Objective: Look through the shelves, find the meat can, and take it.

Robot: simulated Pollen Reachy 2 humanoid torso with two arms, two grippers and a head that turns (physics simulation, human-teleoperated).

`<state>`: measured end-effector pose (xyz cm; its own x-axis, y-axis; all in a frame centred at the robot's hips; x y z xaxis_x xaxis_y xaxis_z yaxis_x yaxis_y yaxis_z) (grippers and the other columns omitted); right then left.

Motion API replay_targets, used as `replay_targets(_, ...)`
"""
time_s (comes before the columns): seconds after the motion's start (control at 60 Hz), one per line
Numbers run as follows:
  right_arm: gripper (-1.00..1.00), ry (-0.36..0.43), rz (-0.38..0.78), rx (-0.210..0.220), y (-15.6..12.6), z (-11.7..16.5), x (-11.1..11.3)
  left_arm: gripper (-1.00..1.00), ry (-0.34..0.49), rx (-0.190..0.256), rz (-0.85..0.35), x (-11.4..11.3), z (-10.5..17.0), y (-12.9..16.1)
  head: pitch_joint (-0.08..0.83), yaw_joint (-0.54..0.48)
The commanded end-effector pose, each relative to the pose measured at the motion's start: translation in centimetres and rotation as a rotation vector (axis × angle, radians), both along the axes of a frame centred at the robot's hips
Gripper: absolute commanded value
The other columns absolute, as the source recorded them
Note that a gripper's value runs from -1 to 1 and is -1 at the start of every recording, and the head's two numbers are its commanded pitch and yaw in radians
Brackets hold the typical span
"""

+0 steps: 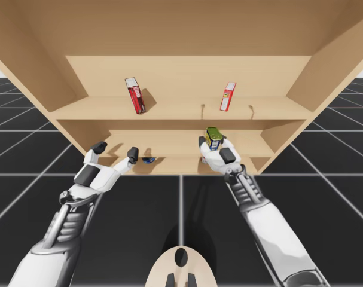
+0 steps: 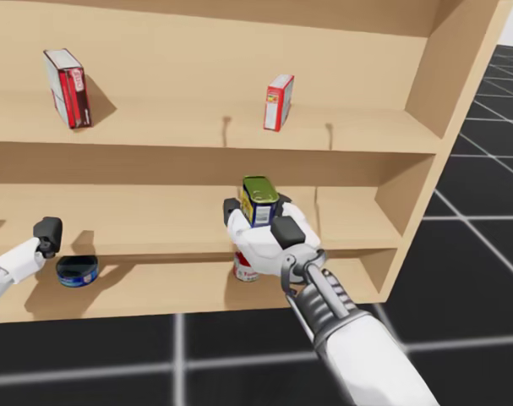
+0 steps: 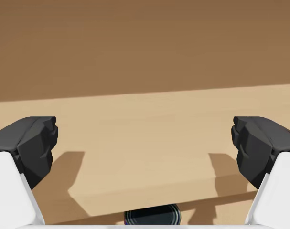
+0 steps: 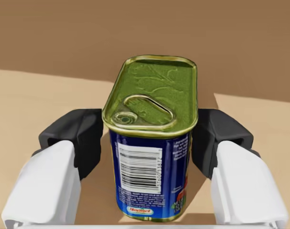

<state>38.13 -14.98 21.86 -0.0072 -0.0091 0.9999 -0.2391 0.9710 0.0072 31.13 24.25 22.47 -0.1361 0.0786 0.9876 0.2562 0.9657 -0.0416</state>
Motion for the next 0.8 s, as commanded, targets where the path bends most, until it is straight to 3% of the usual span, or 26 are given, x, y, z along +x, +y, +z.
replay_targets(0.017,1.00,0.051,0.032,0.071,2.2,-0.9,0.1,-1.00,0.002,0.000,-0.001,0.0,-0.1,-0.1,0.426,-0.20)
replay_targets(0.2,1.00,0.041,0.027,0.072,2.0,-0.7,0.0,-1.00,0.003,0.000,-0.001,0.0,-0.1,-0.1,0.428,-0.20)
replay_targets(0.433,1.00,-0.128,-0.006,0.057,1.2,2.8,-2.3,-1.00,0.002,-0.003,0.002,0.0,-0.1,-0.1,0.426,-0.21)
replay_targets(0.6,1.00,-0.228,-0.004,0.032,0.7,5.0,-6.4,-1.00,0.002,-0.003,0.000,0.0,-0.1,-0.1,0.426,-0.21)
replay_targets(0.8,1.00,-0.305,-0.015,-0.013,0.0,4.8,-11.3,-1.00,0.002,-0.002,0.001,0.0,-0.1,-0.1,0.427,-0.22)
